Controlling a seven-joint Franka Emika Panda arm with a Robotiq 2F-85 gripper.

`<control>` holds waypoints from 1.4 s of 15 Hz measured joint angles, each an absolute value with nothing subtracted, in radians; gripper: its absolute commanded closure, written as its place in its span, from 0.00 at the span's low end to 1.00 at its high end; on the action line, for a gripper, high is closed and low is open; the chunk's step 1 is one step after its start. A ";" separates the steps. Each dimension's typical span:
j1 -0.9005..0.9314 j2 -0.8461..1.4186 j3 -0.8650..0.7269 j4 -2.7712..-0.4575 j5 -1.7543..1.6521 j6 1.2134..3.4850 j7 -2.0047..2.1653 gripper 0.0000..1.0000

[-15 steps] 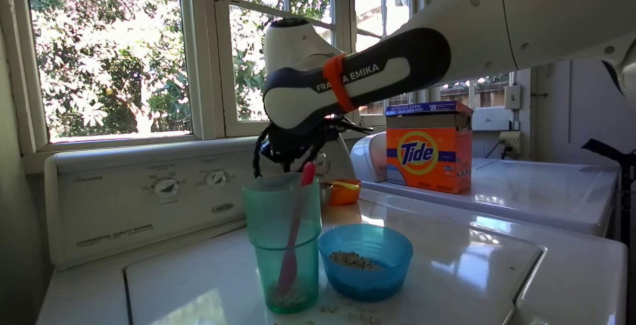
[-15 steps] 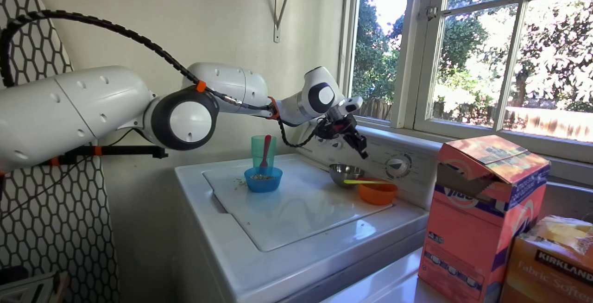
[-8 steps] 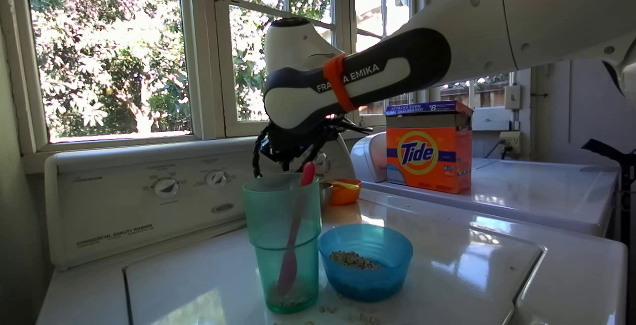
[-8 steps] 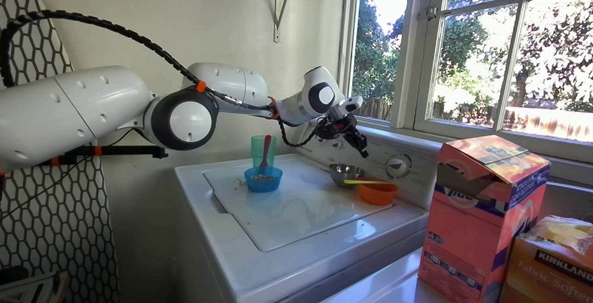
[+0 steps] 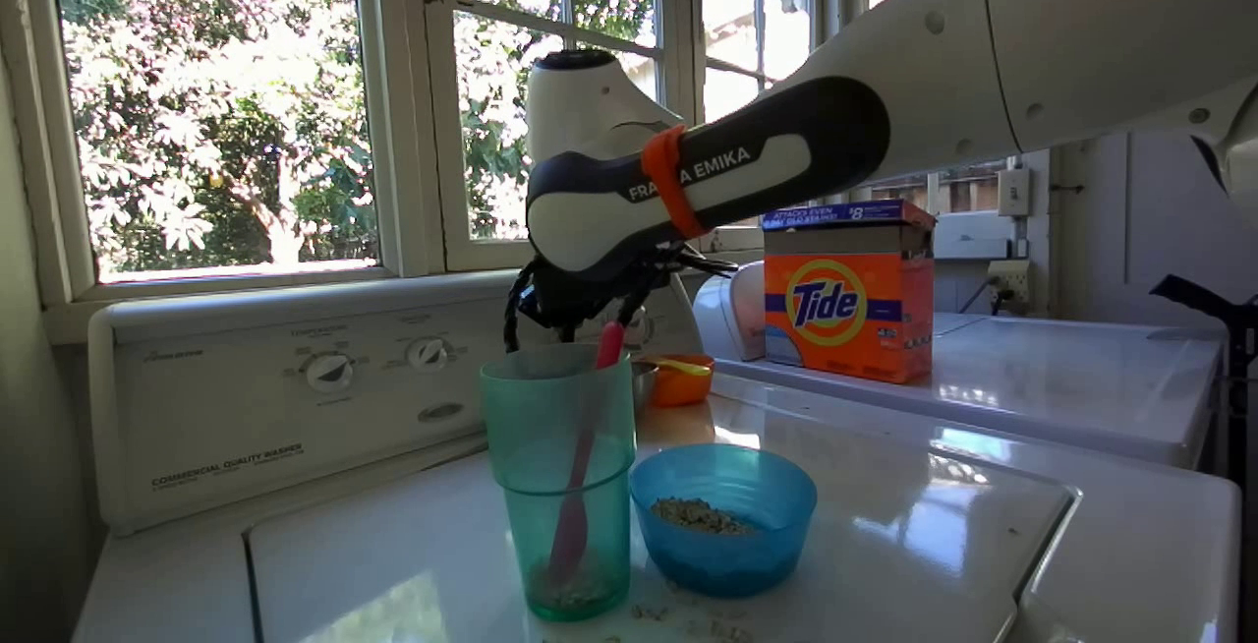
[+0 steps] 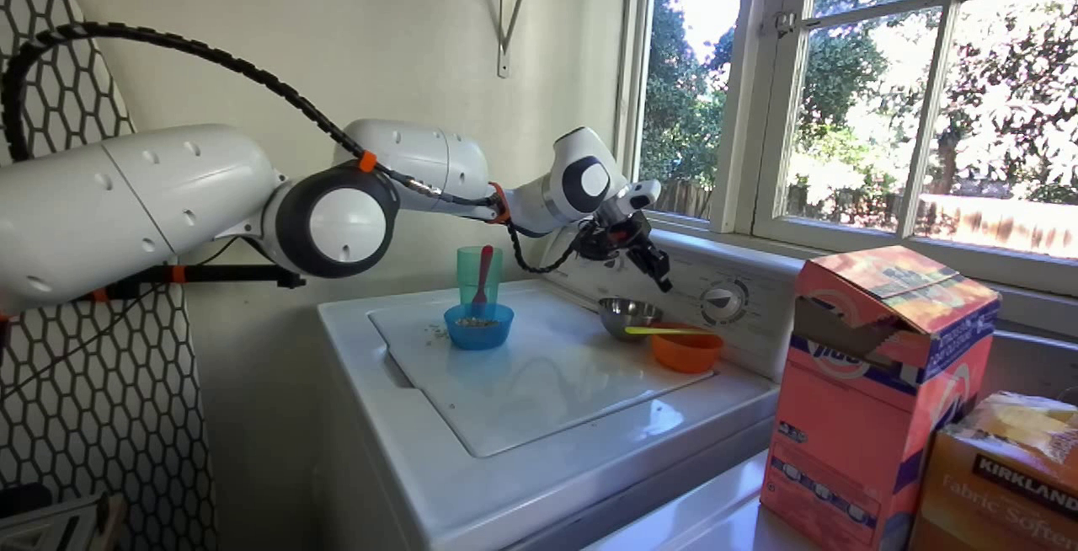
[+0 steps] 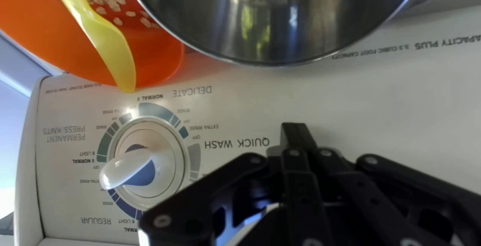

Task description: Press a button on the washing machine

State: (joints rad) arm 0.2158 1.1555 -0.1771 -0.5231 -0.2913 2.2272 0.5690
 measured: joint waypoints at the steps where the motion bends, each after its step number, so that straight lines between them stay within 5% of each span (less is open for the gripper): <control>1: 0.217 1.156 -0.180 -0.523 -0.291 2.228 0.571 1.00; 21: 0.232 1.130 -0.176 -0.492 -0.275 2.301 0.560 0.99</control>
